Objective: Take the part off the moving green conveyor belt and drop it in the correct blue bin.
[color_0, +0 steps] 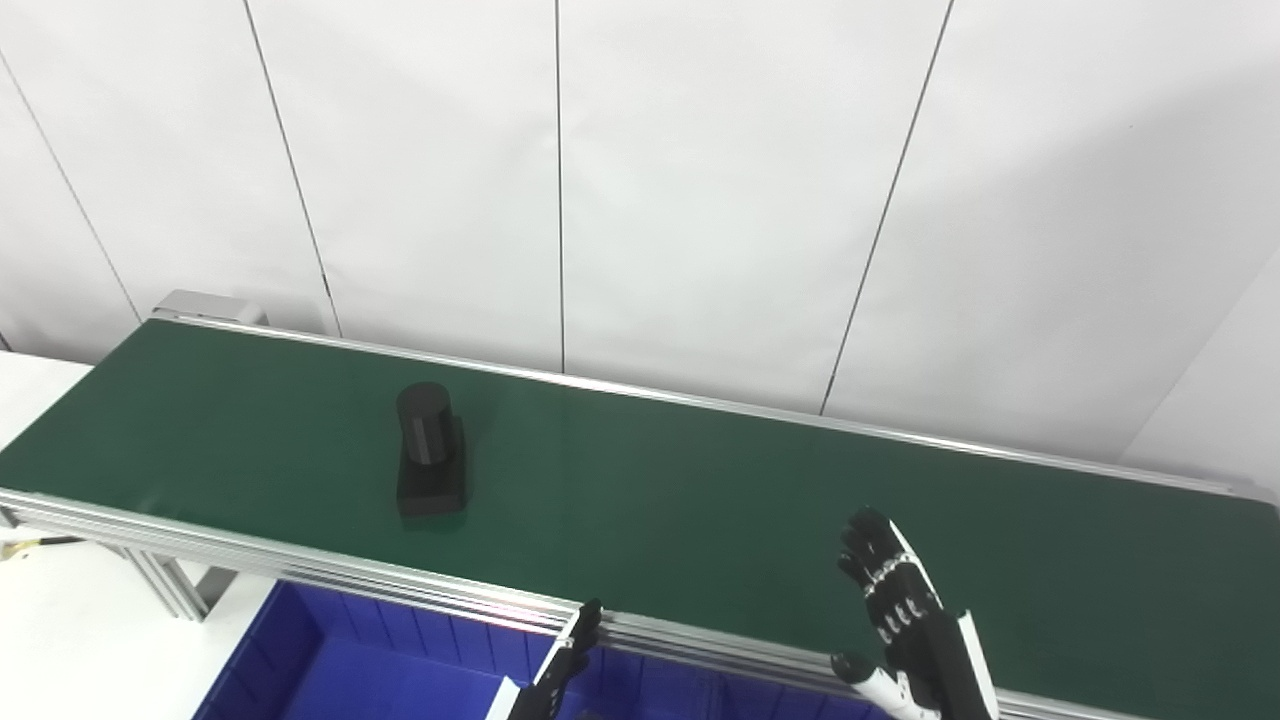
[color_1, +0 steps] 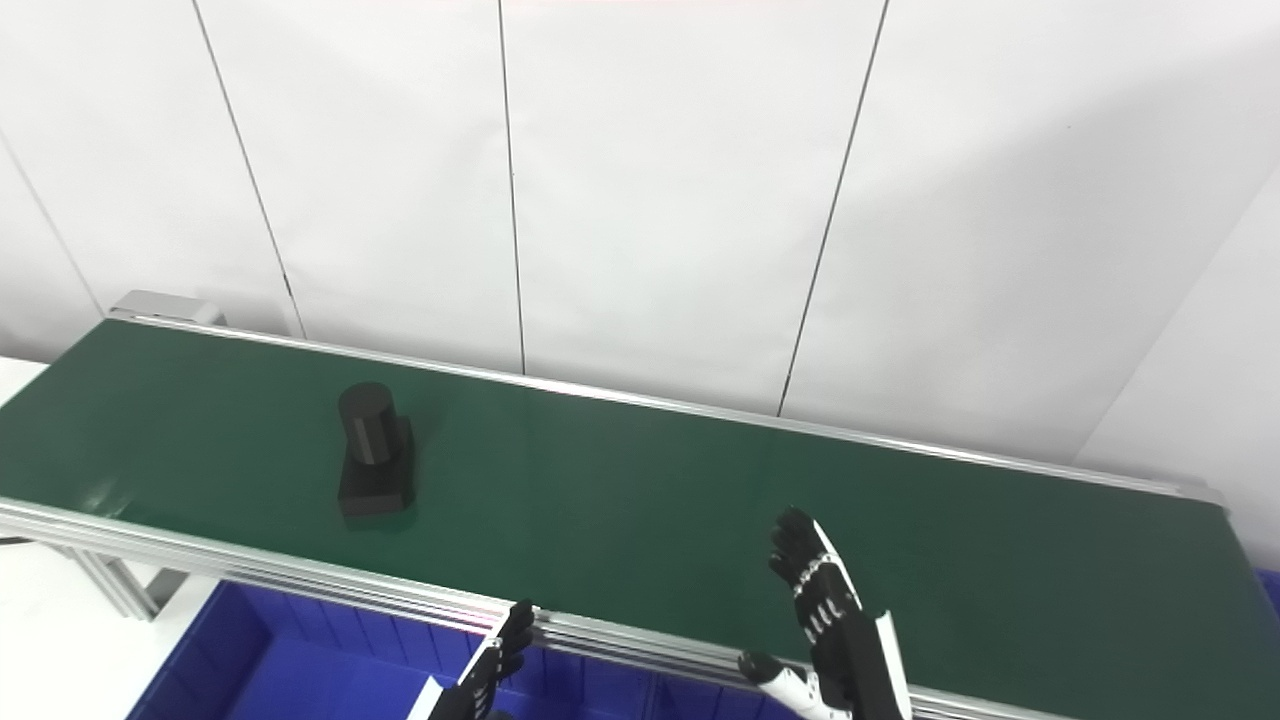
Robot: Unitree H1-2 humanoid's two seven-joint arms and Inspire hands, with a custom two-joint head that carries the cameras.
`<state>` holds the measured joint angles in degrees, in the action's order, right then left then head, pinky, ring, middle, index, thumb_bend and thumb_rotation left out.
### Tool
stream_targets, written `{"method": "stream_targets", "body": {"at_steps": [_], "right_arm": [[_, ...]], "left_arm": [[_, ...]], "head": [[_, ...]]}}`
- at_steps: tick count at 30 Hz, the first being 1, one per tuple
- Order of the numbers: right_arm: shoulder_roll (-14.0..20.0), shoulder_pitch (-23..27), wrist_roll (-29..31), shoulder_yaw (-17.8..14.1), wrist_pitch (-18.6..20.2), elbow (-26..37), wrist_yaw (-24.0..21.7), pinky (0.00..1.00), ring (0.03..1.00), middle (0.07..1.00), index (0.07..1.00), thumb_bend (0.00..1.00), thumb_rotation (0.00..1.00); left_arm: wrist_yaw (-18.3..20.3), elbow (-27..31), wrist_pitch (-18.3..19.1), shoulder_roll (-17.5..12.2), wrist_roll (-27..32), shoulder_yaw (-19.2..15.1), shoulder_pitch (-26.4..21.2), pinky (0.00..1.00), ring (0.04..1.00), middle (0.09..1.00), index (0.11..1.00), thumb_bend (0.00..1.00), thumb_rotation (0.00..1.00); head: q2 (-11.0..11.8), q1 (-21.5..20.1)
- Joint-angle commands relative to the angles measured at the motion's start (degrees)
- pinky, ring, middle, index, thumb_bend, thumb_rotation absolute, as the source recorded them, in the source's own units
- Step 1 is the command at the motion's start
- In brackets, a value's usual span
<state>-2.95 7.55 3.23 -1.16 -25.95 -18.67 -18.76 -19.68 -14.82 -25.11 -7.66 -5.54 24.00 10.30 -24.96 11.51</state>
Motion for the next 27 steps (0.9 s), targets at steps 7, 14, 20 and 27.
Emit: {"method": "stream_targets", "body": {"at_steps": [7,14,20,27], "right_arm": [[-0.38,6.87,-2.96,1.19,-0.97,-2.76,5.04,0.87,0.902,0.908,0.896,0.98,0.43],[-0.3,11.35,-4.62,4.33,-0.97,-7.4,8.31,0.88,0.904,0.908,0.889,0.99,0.44],[-0.19,16.11,-7.17,7.72,-0.97,-11.99,12.71,0.86,0.894,0.905,0.884,0.99,0.43],[-1.43,21.23,-5.64,9.31,-0.97,-19.03,12.35,0.88,0.899,0.909,0.884,1.0,0.37]], "left_arm": [[-0.44,1.39,-1.82,-0.33,-0.3,0.32,-0.77,0.84,0.899,0.909,0.878,0.85,0.89],[0.54,1.45,-1.82,-0.56,0.16,0.06,-0.48,0.83,0.894,0.904,0.871,0.86,0.89],[0.0,1.43,-1.82,-0.75,-0.59,0.56,-0.63,0.82,0.892,0.903,0.872,0.83,0.89],[-1.03,1.26,-1.82,-0.98,-0.99,1.12,-0.9,0.81,0.884,0.897,0.865,0.82,0.88]], "head": [[-0.44,0.13],[-0.13,-0.51],[-0.02,0.06],[0.49,0.39]]}}
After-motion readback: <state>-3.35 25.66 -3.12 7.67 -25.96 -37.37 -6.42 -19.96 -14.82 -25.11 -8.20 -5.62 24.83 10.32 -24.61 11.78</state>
